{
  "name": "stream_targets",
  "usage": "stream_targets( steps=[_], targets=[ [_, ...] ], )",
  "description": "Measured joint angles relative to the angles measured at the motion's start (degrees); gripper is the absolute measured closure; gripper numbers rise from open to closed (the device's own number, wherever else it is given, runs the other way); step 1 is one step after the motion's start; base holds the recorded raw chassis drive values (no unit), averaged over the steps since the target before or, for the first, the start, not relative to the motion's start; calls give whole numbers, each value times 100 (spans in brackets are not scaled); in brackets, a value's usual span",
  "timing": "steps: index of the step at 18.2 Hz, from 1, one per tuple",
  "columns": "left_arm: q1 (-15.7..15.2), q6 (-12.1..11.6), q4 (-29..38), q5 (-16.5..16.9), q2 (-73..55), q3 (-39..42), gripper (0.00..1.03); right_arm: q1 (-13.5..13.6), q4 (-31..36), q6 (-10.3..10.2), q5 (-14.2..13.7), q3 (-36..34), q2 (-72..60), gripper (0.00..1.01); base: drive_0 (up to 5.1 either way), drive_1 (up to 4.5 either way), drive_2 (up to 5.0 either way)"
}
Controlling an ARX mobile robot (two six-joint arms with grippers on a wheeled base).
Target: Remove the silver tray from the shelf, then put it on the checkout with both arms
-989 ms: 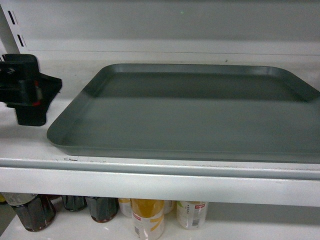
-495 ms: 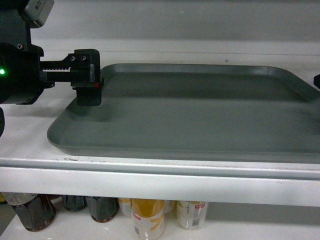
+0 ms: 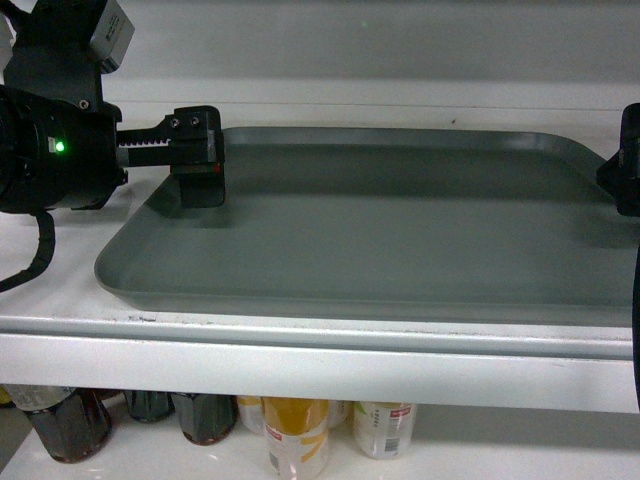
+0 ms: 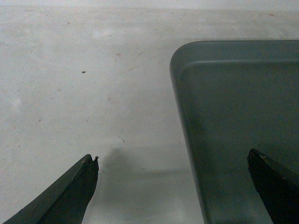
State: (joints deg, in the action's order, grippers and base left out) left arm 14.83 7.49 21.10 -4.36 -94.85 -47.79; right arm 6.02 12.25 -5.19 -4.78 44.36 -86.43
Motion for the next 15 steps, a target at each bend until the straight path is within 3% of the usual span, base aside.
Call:
stream_targets(
  steps=[9, 11, 15],
  targets=[
    [72, -37, -68, -7, -68, 2, 5, 0, -55, -142, -101, 2, -227, 3, 0, 0, 0],
    [72, -44, -94, -13, -68, 2, 19, 2, -55, -142, -122, 2, -227, 3, 0, 0, 0],
    [122, -140, -133, -52, -68, -11, 53, 70, -76, -144, -188, 2, -229, 35, 0, 0, 0]
  ],
)
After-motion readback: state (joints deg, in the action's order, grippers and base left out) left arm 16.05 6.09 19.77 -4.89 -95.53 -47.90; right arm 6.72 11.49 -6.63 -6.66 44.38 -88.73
